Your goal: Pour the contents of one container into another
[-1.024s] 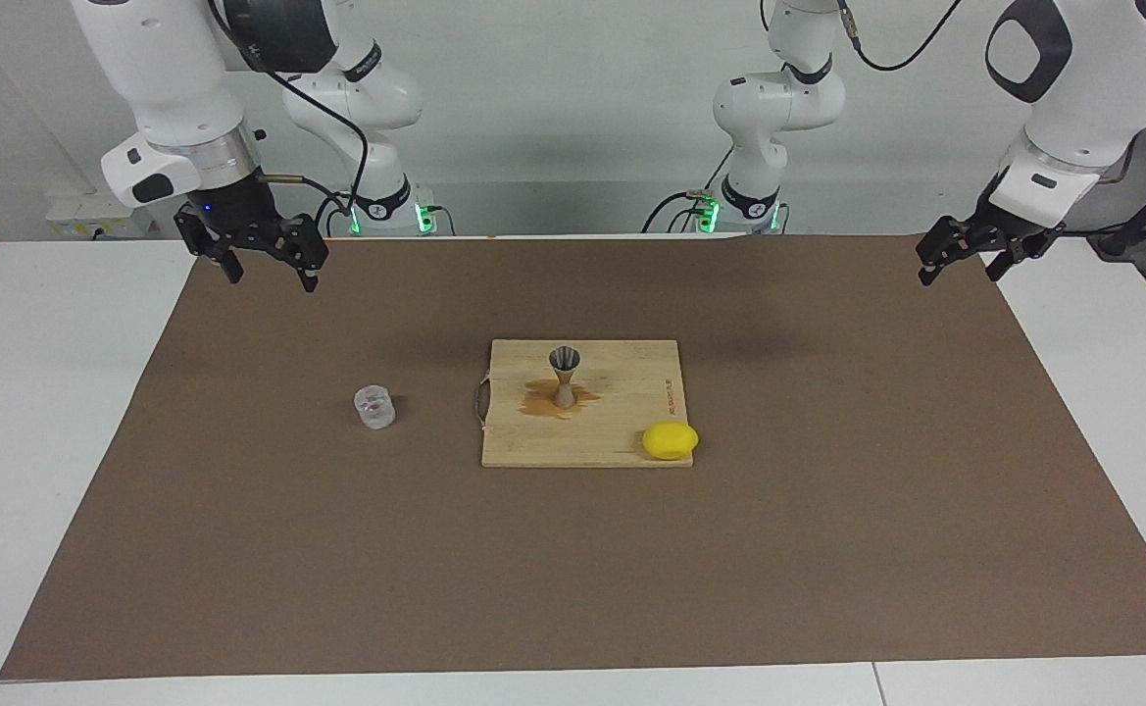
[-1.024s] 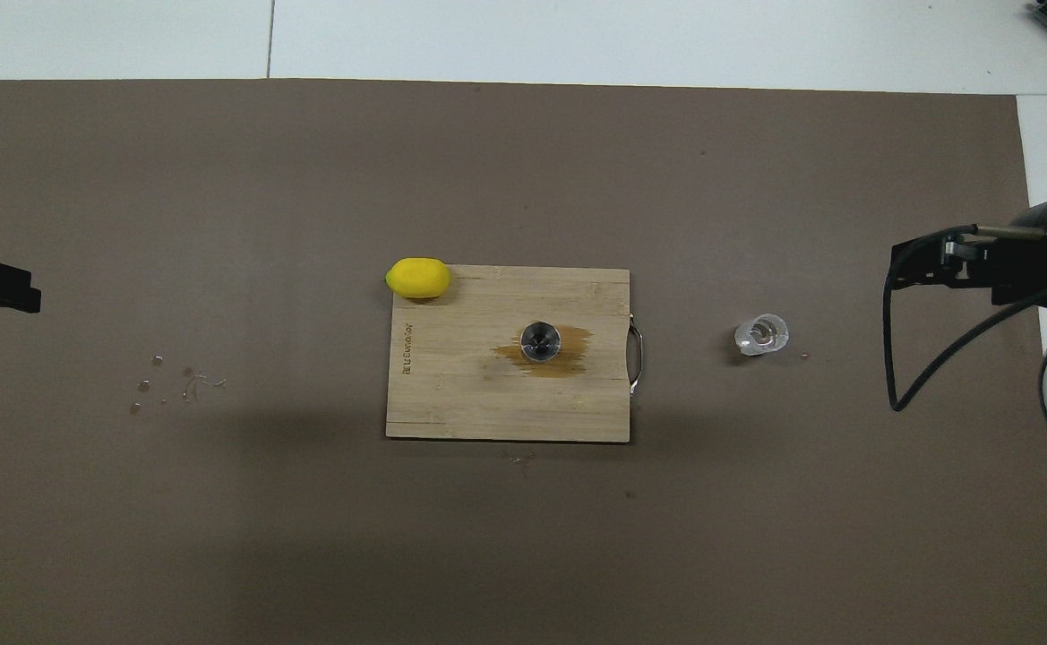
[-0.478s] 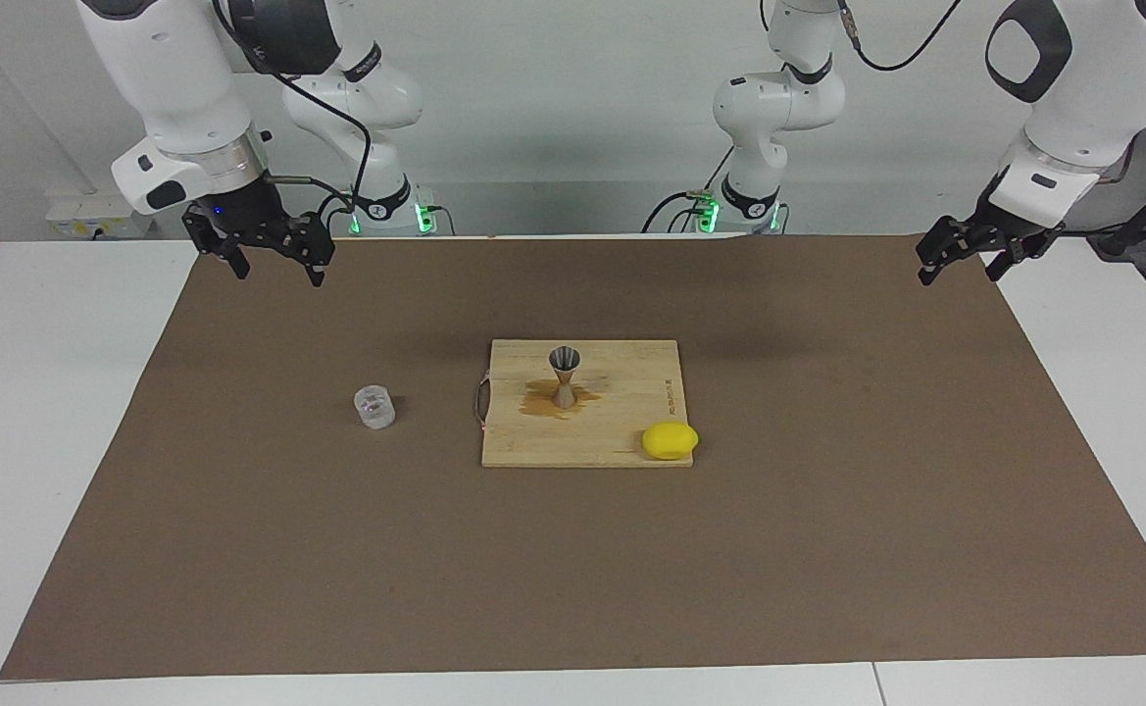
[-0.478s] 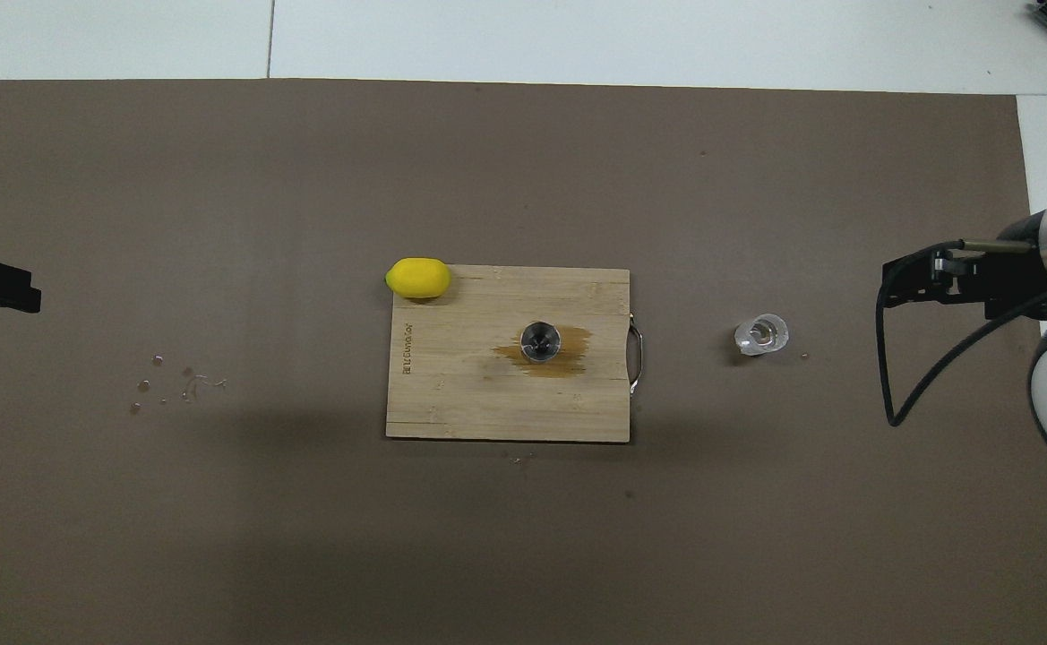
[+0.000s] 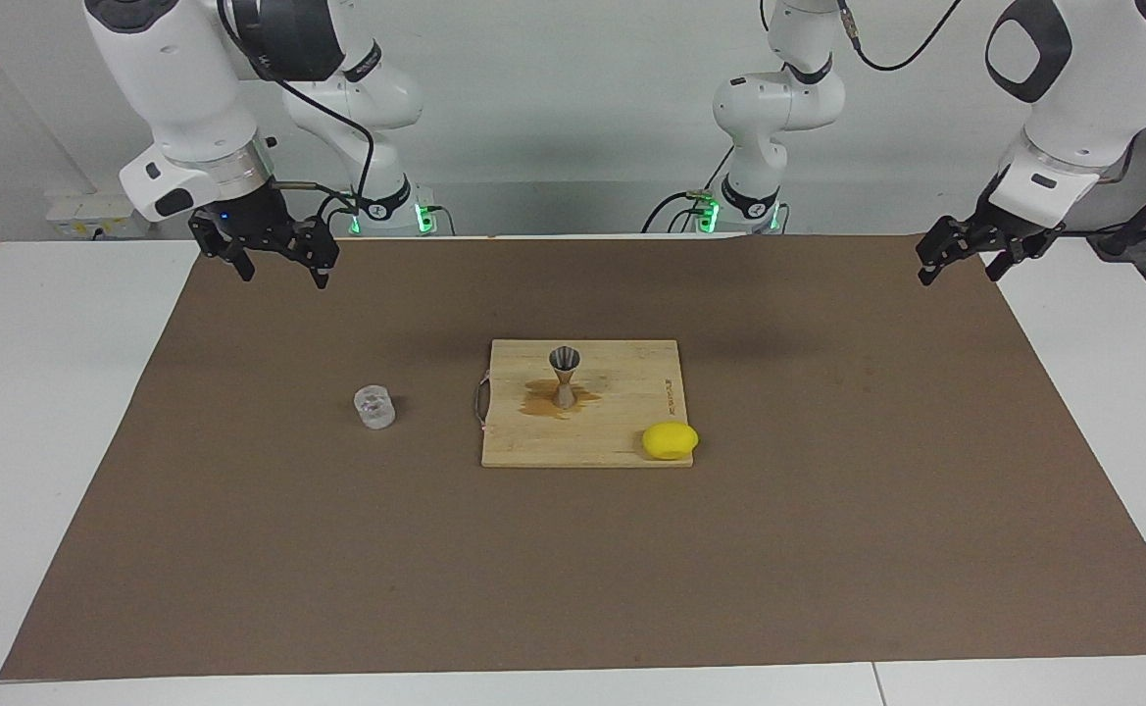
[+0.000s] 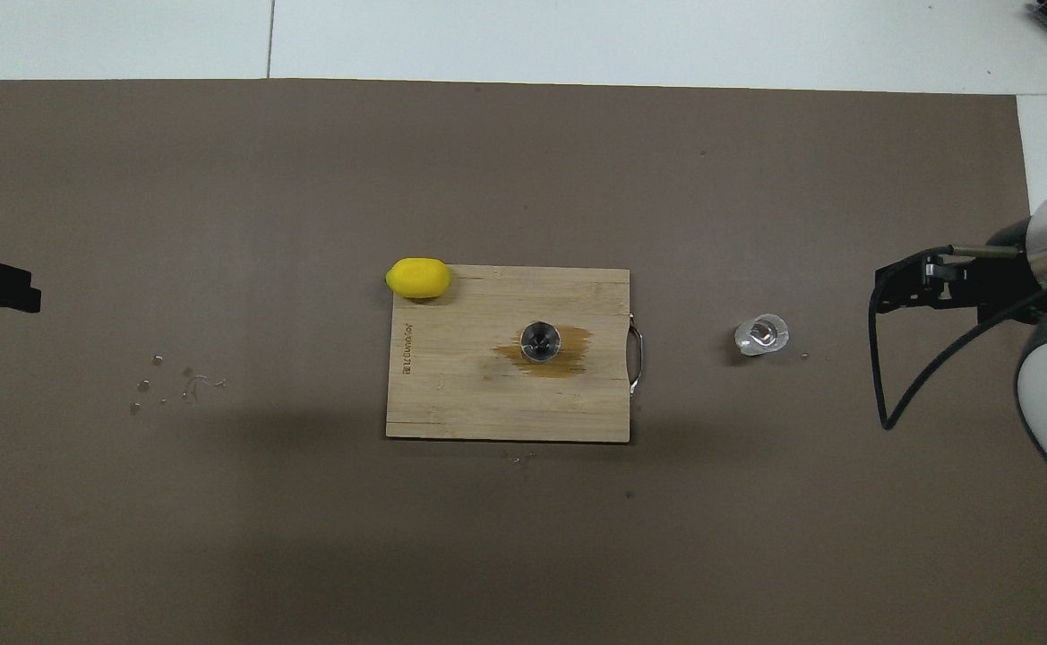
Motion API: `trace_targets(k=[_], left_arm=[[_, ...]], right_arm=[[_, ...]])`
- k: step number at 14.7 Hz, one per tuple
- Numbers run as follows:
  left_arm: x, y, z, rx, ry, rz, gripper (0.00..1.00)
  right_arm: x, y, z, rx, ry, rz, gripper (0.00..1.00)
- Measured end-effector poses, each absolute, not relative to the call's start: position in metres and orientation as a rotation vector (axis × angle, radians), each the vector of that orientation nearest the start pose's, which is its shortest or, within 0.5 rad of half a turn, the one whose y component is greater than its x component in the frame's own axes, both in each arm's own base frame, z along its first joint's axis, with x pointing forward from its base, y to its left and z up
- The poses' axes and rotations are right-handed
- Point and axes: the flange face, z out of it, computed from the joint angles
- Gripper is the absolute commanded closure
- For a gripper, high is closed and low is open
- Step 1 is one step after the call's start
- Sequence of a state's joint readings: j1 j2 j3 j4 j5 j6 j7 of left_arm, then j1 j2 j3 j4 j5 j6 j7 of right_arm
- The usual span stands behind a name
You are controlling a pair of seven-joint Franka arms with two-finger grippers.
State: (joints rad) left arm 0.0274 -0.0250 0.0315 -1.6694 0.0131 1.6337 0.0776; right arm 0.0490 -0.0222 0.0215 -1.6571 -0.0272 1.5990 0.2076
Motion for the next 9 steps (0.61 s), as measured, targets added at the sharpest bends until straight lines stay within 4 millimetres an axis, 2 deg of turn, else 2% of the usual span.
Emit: trace_targets(k=[9], left_arm=[[0.5494, 0.0339, 0.5971, -3.130, 0.031, 0.018, 0.00]], right_arm=[[0.5467, 0.0361, 0.5983, -3.168, 0.190, 0.051, 0.00]])
